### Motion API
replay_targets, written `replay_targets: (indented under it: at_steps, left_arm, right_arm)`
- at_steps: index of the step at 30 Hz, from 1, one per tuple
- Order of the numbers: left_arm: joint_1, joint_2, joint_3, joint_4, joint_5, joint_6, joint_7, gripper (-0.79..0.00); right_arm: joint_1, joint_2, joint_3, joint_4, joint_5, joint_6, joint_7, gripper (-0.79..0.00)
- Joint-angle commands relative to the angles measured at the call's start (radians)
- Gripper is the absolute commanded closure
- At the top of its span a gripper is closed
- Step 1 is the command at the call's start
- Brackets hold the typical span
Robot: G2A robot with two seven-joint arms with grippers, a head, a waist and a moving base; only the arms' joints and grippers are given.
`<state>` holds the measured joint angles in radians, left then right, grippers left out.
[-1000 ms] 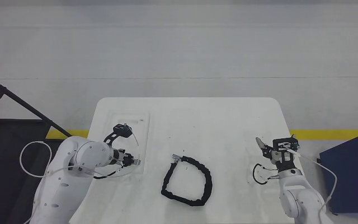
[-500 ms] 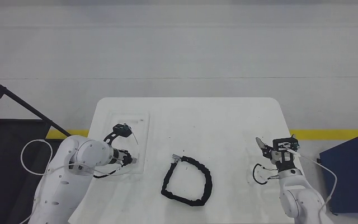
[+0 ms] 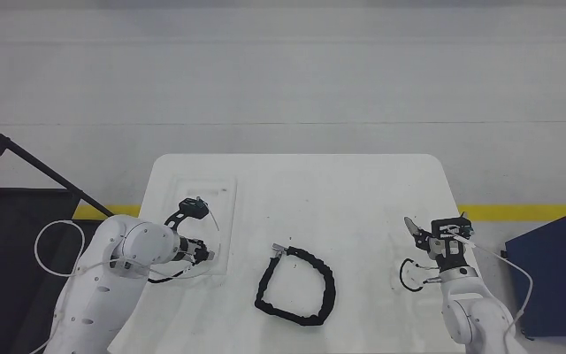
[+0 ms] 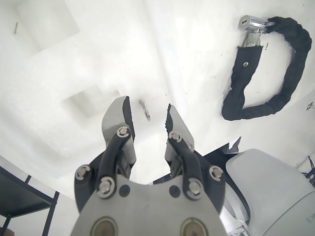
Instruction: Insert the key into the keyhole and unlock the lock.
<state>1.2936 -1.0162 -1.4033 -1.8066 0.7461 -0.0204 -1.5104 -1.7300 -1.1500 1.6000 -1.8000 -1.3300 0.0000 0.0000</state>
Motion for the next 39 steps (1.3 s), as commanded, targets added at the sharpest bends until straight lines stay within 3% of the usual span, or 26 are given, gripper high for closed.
replay_targets:
  at_steps: [1, 15, 18, 19, 22, 25, 39]
  left_arm:
    - [0.000, 0.001, 0.001, 0.002, 0.000, 0.002, 0.001, -0.289]
    - [-0.007, 0.010, 0.016, 0.005, -0.016, 0.007, 0.025, -0.280]
    - [-0.009, 0.012, 0.020, 0.007, -0.012, 0.011, 0.030, -0.240]
    - [-0.010, 0.012, 0.021, 0.008, -0.014, 0.013, 0.033, -0.175]
    - [-0.011, 0.014, 0.022, 0.008, -0.012, 0.017, 0.039, -0.142]
    - [-0.013, 0.016, 0.023, 0.006, -0.008, 0.024, 0.041, 0.000]
    - [-0.002, 0.038, -0.068, -0.102, 0.025, 0.076, -0.013, 0.000]
  right_arm:
    - [0.000, 0.000, 0.000, 0.000, 0.000, 0.000, 0.000, -0.785]
    - [0.000, 0.000, 0.000, 0.000, 0.000, 0.000, 0.000, -0.785]
    - [0.000, 0.000, 0.000, 0.000, 0.000, 0.000, 0.000, -0.785]
    - [0.000, 0.000, 0.000, 0.000, 0.000, 0.000, 0.000, -0.785]
    - [0.000, 0.000, 0.000, 0.000, 0.000, 0.000, 0.000, -0.785]
    - [0.000, 0.000, 0.000, 0.000, 0.000, 0.000, 0.000, -0.785]
    - [0.000, 0.000, 0.000, 0.000, 0.000, 0.000, 0.000, -0.785]
